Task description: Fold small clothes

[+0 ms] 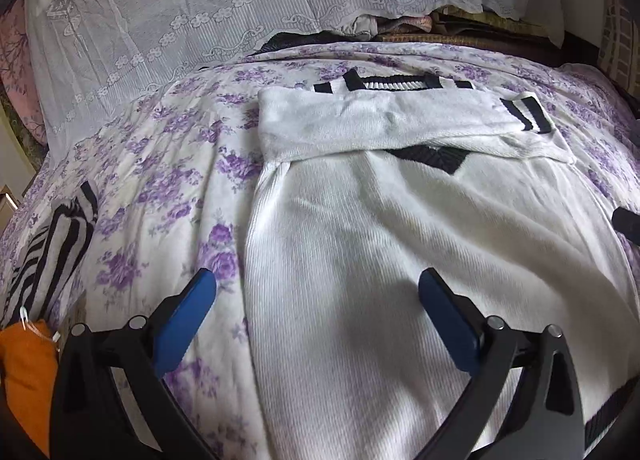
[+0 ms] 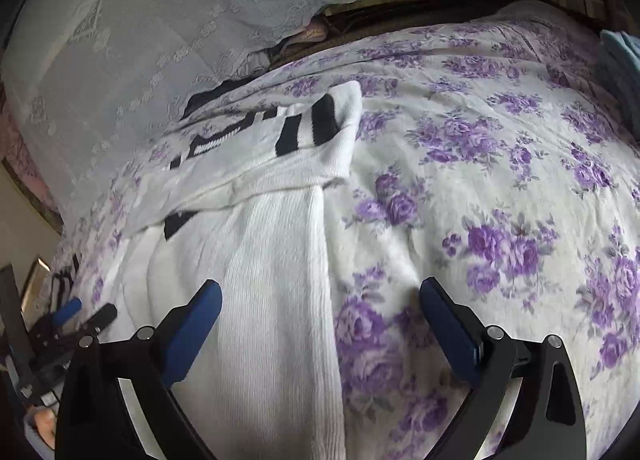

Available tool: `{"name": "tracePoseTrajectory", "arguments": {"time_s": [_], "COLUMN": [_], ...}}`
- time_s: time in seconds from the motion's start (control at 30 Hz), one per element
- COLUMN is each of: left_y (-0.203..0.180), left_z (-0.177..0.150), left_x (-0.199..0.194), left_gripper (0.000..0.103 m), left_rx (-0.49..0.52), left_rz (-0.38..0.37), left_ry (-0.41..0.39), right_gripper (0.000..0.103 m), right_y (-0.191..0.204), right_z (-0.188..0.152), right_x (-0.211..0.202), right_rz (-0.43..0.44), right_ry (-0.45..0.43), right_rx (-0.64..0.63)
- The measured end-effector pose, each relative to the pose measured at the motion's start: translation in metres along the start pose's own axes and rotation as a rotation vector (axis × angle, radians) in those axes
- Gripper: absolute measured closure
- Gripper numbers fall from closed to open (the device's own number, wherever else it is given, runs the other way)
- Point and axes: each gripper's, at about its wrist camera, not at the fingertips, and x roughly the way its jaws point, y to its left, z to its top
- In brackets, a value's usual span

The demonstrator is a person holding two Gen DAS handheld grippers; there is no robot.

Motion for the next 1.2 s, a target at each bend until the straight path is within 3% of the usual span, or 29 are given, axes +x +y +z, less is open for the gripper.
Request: {"name": "tracePoseTrajectory", "arguments": {"time_s": [0.23, 0.37, 0.5, 0.63, 0.77, 0.97, 1.2], "left_y": [-0.008, -0.004, 0.008, 0.019, 0.029, 0.063, 0.077], "left_z": [-0.012, -0.022, -0.037, -0.051, -0.056, -0.064, -0.074], "left_x": [-0.011, -0.015, -0.019, -0.026, -0.029, -0.02, -0.019], "left_gripper": [0.004, 0.004, 0.004, 0.004, 0.004, 0.004, 0.005], "left_rx": [0.042, 0.024, -0.032, -0.103, -0.166, -0.369, -0.415], "left_rz": [0.013, -0.053, -0.191, -0.43, -0.545, -0.774, -0.834], "left_ry": [-0.009, 0.033, 0.099, 0.149, 0.153, 0.199, 0.238], "right_gripper": [0.004, 0.004, 0.004, 0.004, 0.004, 0.004, 0.005], "right_y": [-0.008, -0.008, -0.013, -0.016, -0.016, -0.019, -0.026], "right_z": [-0.014, -0.023, -0.031, -0.036, -0.042, -0.051, -0.057], "right_x": [-0.013, -0.021, -0.03, -0.037, -0.042, -0.05, -0.058], "right_rz": [0.068, 0.098, 0.152, 0.194, 0.238, 0.291, 0.337], "right_ry": [0.006, 0.007, 0.007, 0.013, 0.023, 0.031, 0.031], "right_rx": [0.047, 0.046, 0.068, 0.076, 0.071, 0.07, 0.096]}}
